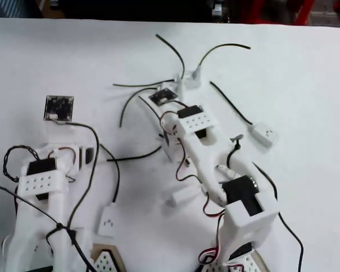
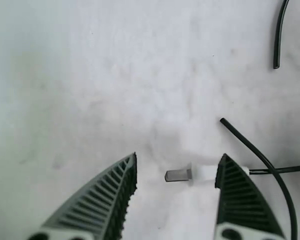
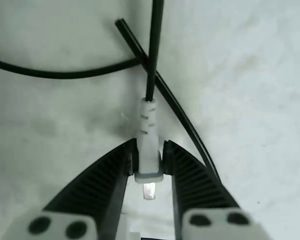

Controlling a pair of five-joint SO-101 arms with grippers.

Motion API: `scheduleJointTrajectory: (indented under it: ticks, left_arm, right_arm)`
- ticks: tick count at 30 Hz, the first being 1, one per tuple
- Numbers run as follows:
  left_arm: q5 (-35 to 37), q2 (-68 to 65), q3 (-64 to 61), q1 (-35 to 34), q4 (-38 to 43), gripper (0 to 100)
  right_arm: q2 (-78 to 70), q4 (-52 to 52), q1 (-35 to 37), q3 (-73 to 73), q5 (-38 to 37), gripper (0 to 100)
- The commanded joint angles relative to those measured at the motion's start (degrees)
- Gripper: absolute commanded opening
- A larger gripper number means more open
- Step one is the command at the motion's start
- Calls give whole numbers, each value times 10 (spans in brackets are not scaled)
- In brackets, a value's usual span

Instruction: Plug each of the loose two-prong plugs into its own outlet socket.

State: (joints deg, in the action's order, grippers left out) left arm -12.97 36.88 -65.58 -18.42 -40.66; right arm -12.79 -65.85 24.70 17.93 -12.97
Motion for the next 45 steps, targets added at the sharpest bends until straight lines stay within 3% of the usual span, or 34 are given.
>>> scheduleJointTrajectory:
  ticks: [1, 10, 20, 25, 37, 41, 45]
  left_arm:
    - [2, 22, 3, 0, 10, 252]
    - [2, 22, 3, 0, 10, 252]
    - [2, 22, 3, 0, 10, 252]
    - [2, 22, 3, 0, 10, 252]
    - [4, 23, 10, 15, 10, 252]
    - [11, 24, 45, 35, -5, 252]
    - [62, 24, 109, 58, -62, 255]
  right_arm:
    - [12, -8, -1, -30, 4, 77]
    - [12, -7, -1, -30, 4, 118]
    - [12, -7, 5, -30, 4, 90]
    - [29, -10, 0, -48, 1, 16]
    - [270, -131, 14, -33, 4, 17]
    - [363, -105, 50, 35, 7, 17]
    - [461, -22, 83, 128, 61, 17]
